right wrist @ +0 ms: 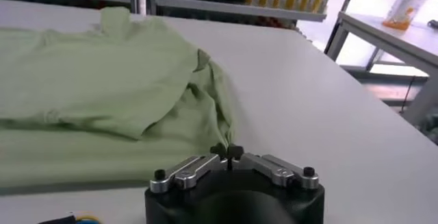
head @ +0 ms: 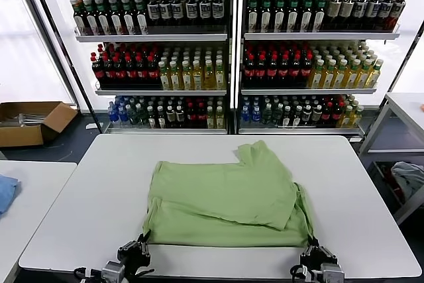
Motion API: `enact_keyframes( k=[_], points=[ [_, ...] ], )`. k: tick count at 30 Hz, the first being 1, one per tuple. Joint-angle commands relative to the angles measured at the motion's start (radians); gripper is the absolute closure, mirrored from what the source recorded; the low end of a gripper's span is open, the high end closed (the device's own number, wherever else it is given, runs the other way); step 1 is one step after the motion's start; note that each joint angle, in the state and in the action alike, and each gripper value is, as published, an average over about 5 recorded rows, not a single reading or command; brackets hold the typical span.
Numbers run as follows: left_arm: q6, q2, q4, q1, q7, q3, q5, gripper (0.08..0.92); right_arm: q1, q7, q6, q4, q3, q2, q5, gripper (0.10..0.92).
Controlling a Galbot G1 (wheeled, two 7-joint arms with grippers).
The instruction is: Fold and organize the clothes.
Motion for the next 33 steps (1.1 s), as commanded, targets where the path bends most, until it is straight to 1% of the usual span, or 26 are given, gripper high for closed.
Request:
enact_keyframes(
  k=[1,3,7,11,14,16,19,23,26,33],
  points=[
    [-0.011,-0.008,-0.013,0.088,0.003,0.0,0.054,0.876,-0.06,0.005,0.006,0.015,-0.008,0.005,-0.023,0.734],
    [-0.012,-0.019,-0.032,0.101,0.003,0.004,0.054,0.832,-0.07,0.002,0.009,0.034,-0.012,0.005,-0.028,0.682],
    [-0.012,-0.038,-0.103,0.116,0.005,0.002,0.043,0.711,-0.066,-0.011,0.013,0.088,-0.009,0.006,-0.031,0.56],
    [-0.004,-0.065,-0.153,0.072,0.006,-0.011,0.026,0.598,0.004,-0.028,-0.007,0.096,-0.009,0.013,-0.042,0.448],
    [0.004,-0.088,-0.14,0.002,0.009,-0.022,0.011,0.511,0.075,-0.029,-0.03,0.058,-0.015,0.025,-0.05,0.361],
    [0.005,-0.099,-0.114,-0.04,0.014,-0.03,-0.002,0.451,0.106,-0.03,-0.036,0.027,-0.018,0.028,-0.051,0.301],
    [-0.001,-0.104,-0.065,-0.083,0.022,-0.041,-0.011,0.364,0.134,-0.036,-0.039,-0.021,-0.02,0.028,-0.053,0.232],
    [-0.002,-0.097,-0.008,-0.122,0.027,-0.046,-0.022,0.252,0.154,-0.04,-0.04,-0.077,-0.019,0.028,-0.055,0.205],
    [-0.001,-0.091,0.018,-0.143,0.028,-0.044,-0.033,0.194,0.169,-0.039,-0.042,-0.099,-0.018,0.031,-0.055,0.203],
    [0.013,-0.071,0.053,-0.196,0.029,-0.031,-0.052,0.177,0.256,-0.03,-0.072,-0.138,-0.034,0.039,-0.055,0.203]
  ],
)
